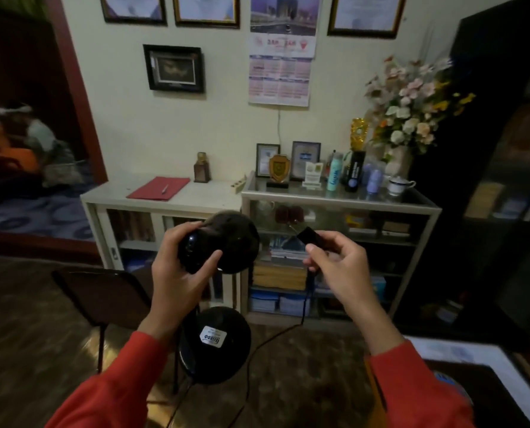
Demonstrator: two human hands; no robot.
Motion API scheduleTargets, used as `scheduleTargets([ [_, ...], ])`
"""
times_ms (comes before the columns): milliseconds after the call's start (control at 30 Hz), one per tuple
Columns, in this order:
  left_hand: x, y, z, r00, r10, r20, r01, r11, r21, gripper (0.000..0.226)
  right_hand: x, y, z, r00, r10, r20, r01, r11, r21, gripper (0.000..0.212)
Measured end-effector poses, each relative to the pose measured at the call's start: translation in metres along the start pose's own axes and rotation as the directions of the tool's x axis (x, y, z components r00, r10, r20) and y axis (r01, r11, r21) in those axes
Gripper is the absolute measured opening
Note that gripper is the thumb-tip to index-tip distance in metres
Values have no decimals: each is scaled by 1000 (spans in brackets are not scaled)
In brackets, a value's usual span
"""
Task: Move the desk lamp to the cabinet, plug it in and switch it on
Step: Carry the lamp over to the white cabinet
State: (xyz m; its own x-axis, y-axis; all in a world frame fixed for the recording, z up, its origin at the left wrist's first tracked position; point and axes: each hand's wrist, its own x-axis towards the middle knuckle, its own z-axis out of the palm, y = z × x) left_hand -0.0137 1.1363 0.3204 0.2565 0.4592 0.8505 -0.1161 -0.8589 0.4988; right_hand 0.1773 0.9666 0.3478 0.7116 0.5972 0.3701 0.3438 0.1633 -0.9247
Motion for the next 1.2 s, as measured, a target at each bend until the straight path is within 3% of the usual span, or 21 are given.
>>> scheduleTargets([
  [433, 146, -194, 51, 988, 67, -139, -44, 986, 162, 50, 246, 62, 120, 978, -154, 140, 163, 985, -58, 26],
  [667, 248, -321, 74, 990, 53, -134, -33, 989, 146, 50, 387, 85, 196, 976, -182, 119, 192, 978, -85, 30],
  [933, 336, -453, 117, 986, -80, -146, 99, 987, 128, 51, 541, 123, 264, 994, -105, 37, 108, 990, -91, 29],
  [1200, 408, -584, 176, 973, -91, -214, 120, 985, 123, 49, 687, 180, 316, 996, -85, 10, 85, 996, -13, 22],
])
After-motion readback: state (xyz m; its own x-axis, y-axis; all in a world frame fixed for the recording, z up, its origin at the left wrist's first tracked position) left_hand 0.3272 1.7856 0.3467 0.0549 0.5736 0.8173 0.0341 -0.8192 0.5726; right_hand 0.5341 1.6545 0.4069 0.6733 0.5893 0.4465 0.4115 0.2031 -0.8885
